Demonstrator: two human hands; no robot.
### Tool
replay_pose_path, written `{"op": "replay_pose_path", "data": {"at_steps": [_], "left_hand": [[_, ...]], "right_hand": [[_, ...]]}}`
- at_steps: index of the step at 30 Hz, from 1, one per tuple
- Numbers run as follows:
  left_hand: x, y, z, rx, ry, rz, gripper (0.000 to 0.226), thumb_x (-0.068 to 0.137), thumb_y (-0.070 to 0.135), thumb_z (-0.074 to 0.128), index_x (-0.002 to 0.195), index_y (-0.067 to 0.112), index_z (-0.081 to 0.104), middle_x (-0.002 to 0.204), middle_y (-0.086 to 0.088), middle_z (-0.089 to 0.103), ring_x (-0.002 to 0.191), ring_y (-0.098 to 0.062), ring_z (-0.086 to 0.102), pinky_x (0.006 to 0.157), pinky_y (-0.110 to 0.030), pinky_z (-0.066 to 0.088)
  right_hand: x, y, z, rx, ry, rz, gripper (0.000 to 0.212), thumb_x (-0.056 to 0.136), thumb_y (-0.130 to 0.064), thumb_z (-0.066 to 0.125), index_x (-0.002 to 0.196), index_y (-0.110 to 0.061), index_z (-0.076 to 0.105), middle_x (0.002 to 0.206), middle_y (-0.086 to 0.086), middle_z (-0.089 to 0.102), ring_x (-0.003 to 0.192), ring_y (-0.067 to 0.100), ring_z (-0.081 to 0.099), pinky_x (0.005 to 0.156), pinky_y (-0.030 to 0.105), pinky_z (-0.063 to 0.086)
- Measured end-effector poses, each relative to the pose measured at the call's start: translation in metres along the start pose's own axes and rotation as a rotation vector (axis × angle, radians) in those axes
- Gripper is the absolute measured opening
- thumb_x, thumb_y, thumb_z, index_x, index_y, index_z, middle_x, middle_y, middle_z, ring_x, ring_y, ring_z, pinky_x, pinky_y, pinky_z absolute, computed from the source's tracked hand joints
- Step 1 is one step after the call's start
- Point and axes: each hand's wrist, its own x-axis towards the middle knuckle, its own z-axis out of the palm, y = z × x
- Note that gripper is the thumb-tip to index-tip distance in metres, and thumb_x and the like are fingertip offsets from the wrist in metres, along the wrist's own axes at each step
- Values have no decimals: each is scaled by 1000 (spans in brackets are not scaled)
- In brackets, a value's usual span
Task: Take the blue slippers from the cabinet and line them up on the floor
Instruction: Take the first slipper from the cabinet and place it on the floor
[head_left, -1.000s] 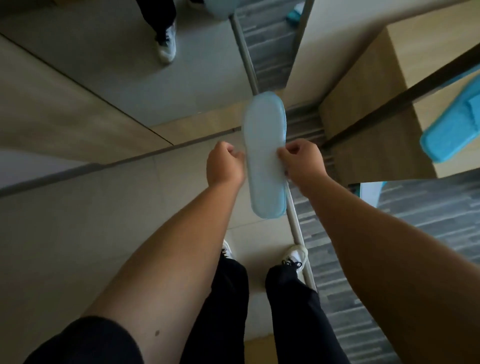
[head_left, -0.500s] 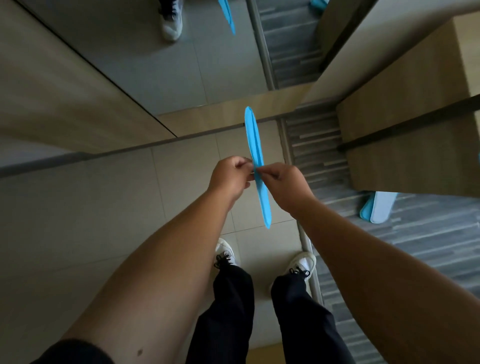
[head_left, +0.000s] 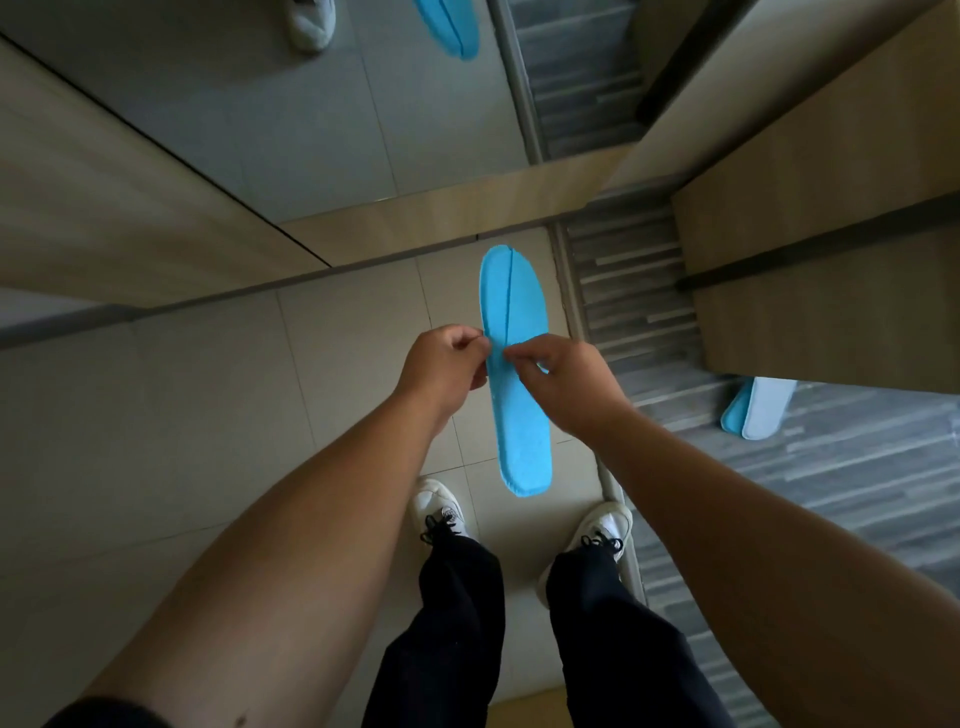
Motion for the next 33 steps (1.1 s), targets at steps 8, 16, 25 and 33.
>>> {"op": "replay_pose_path", "data": {"at_steps": [8, 16, 25, 33], "left_hand": [[26, -16, 0, -28, 61, 5, 14, 93, 18, 57, 84, 23, 67, 92, -6, 73, 91, -26, 70, 89, -44, 57], [121, -65, 49, 38, 228, 30, 14, 95, 19, 54, 90, 14, 66, 79, -2, 68, 65, -10, 63, 71, -31, 55], [285, -142, 126, 163, 317, 23, 20, 92, 21, 54, 78, 15, 67, 84, -11, 73, 81, -27, 69, 78, -40, 57], [376, -168, 144, 356, 347, 93, 23, 93, 23, 52, 89, 7, 68, 92, -13, 72, 89, -28, 66, 73, -29, 46]], "right_hand": [[40, 53, -6, 456, 10, 484, 24, 96, -21, 58, 114, -8, 66, 107, 11, 71, 94, 24, 69, 80, 36, 56], [125, 123, 28, 393, 5, 403, 10, 93, -16, 61, 90, -9, 68, 88, 10, 71, 84, 25, 68, 78, 39, 56], [251, 241, 81, 54, 110, 266, 21, 88, -18, 60, 74, -4, 67, 69, 13, 63, 70, 30, 61, 65, 38, 51], [327, 287, 108, -48, 145, 229, 18, 91, -19, 57, 78, -12, 68, 77, 8, 61, 78, 26, 59, 65, 26, 36]]}}
